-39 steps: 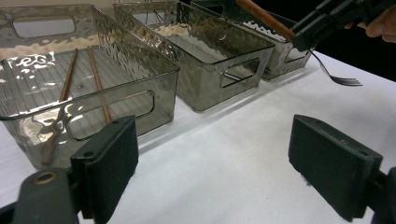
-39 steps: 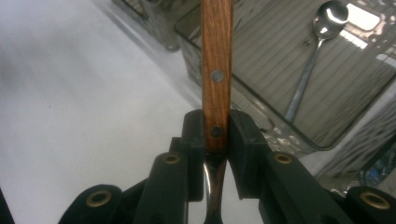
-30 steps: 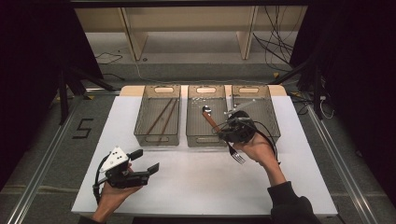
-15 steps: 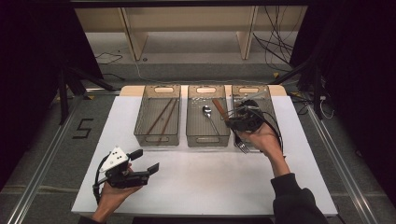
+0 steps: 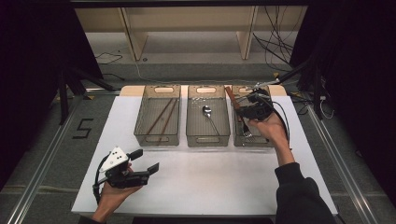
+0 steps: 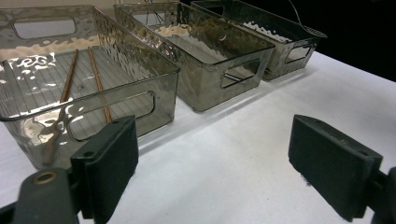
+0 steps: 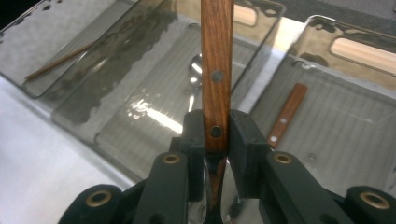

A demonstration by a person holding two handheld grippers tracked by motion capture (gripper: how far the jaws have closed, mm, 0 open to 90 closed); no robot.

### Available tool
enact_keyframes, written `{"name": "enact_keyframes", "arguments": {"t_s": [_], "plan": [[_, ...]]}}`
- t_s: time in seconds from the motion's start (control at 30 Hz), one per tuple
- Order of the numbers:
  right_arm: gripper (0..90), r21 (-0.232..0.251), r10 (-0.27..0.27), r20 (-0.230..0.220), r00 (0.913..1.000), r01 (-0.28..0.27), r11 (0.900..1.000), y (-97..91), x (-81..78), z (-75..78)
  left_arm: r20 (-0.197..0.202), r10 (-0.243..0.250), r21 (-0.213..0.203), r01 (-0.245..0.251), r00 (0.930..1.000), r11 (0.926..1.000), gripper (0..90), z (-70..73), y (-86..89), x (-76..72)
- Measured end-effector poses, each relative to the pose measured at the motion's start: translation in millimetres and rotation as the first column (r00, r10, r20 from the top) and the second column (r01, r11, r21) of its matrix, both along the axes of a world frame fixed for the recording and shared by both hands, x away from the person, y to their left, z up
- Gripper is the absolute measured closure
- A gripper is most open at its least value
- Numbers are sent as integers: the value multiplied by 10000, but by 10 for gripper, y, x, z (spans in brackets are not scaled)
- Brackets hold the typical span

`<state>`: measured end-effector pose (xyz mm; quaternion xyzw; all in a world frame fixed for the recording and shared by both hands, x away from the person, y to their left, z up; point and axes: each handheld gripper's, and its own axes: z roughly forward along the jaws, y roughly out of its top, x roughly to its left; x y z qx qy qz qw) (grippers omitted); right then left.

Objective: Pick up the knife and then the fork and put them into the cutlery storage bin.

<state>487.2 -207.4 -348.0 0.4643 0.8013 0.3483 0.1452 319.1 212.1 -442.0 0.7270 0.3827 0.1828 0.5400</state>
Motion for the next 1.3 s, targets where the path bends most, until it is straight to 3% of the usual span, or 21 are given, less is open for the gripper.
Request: {"name": "enact_keyframes", "arguments": {"t_s": [0.33,0.67,1.3], "plan": [[775,365,-798,-20,9968,798,9961,-141,176,-5,-19,-9,-6,9,10000,10000,157,0,0,4],[774,377,-1750,-115,9845,1753,9838,-250,350,-85,-9,-12,-17,12,10000,10000,157,-1,-2,5],[775,284,-2581,-291,9657,2589,9655,-304,459,-269,6,-19,-13,19,10000,10000,157,1,1,2]]}}
